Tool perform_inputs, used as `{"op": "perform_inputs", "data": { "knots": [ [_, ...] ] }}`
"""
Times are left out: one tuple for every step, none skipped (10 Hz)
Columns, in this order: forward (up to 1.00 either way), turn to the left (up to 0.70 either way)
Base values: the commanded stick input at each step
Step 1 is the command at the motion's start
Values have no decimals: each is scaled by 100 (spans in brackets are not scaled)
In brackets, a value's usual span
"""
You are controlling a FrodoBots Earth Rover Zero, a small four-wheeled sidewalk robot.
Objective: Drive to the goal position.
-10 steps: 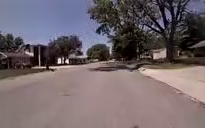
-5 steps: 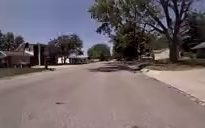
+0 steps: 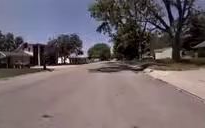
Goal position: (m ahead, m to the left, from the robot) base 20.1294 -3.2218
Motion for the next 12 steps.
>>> {"op": "perform_inputs", "data": {
  "knots": [
    [70, 0],
    [70, 0],
    [70, 0],
    [70, 0],
    [70, 0],
    [70, 0],
    [70, 0],
    [70, 0],
    [70, 0],
    [70, -23],
    [70, -35],
    [70, -35]
  ]
}}
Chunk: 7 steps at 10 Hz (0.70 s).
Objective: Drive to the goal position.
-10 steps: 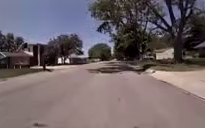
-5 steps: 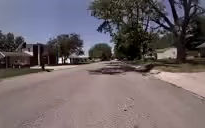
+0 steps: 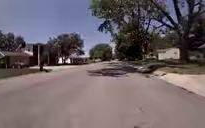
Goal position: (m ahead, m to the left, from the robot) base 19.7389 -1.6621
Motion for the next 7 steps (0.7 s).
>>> {"op": "perform_inputs", "data": {
  "knots": [
    [70, -35],
    [70, -35],
    [70, -35],
    [70, -19],
    [70, 0],
    [70, 0],
    [70, 0]
  ]
}}
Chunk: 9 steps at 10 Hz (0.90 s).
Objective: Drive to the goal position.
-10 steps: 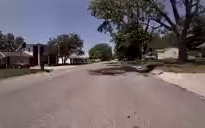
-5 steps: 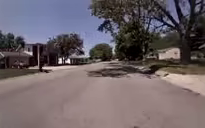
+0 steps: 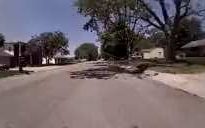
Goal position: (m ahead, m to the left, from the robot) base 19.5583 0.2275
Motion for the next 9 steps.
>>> {"op": "perform_inputs", "data": {
  "knots": [
    [70, 0],
    [70, 0],
    [70, 0],
    [70, 0],
    [70, 0],
    [70, 0],
    [70, 0],
    [70, 0],
    [70, 0]
  ]
}}
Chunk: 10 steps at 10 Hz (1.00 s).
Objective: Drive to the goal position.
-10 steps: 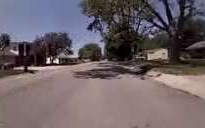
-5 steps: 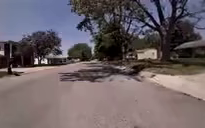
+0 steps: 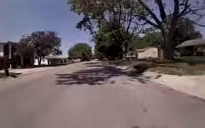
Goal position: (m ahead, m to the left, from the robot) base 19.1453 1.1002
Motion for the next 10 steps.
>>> {"op": "perform_inputs", "data": {
  "knots": [
    [70, 0],
    [70, 0],
    [70, 0],
    [70, 0],
    [70, 0],
    [70, 0],
    [70, -3],
    [70, -35],
    [70, -35],
    [70, -35]
  ]
}}
